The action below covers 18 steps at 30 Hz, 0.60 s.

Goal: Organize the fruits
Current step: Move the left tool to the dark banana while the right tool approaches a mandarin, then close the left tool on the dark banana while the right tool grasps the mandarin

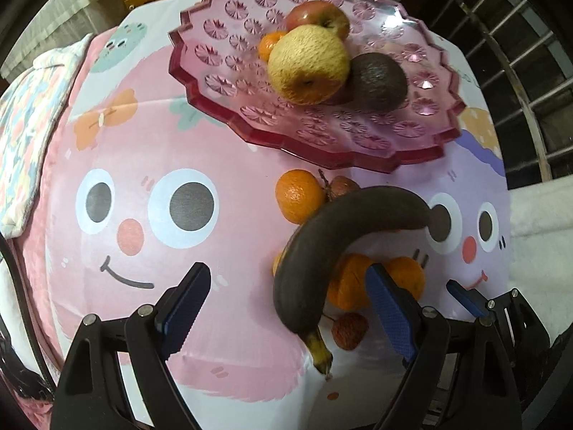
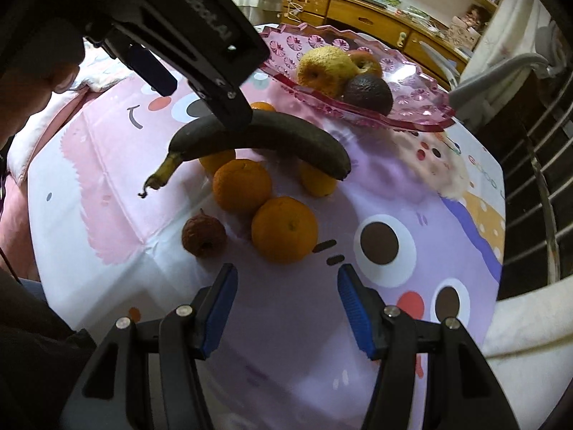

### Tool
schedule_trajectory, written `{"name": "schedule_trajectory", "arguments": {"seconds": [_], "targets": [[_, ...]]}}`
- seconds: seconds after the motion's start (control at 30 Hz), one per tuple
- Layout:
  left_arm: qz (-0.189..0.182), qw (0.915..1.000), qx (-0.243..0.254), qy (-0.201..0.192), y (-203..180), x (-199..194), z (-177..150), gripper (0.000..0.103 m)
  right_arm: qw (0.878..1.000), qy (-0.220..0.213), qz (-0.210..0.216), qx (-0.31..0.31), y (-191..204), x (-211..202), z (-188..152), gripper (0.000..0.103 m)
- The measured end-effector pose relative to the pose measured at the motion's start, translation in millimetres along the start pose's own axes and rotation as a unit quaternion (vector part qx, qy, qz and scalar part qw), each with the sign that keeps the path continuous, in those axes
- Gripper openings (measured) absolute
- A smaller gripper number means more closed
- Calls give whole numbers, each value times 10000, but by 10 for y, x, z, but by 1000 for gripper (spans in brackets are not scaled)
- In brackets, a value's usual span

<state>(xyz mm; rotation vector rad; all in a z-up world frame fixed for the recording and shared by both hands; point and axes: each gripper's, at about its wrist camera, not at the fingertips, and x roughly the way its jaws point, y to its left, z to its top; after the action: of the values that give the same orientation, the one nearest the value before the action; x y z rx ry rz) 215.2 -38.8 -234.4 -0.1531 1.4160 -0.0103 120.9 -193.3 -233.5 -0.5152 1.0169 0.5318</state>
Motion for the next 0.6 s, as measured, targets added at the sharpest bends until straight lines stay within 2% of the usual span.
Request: {"name": "schedule_trajectory", "arguments": {"seconds": [0.2,0.37,0.6], "targets": [[211,9998,-15,49,15,183,51,87,9995,-135,180,-221,23,147,0,58],[119,9999,11,75,2,267,79,86,9991,-189,227,-310,50,230,2,57],[-84,9999,110,52,-57,373,107,75,9990,-264,324,-183,1,282,-6,50]]}}
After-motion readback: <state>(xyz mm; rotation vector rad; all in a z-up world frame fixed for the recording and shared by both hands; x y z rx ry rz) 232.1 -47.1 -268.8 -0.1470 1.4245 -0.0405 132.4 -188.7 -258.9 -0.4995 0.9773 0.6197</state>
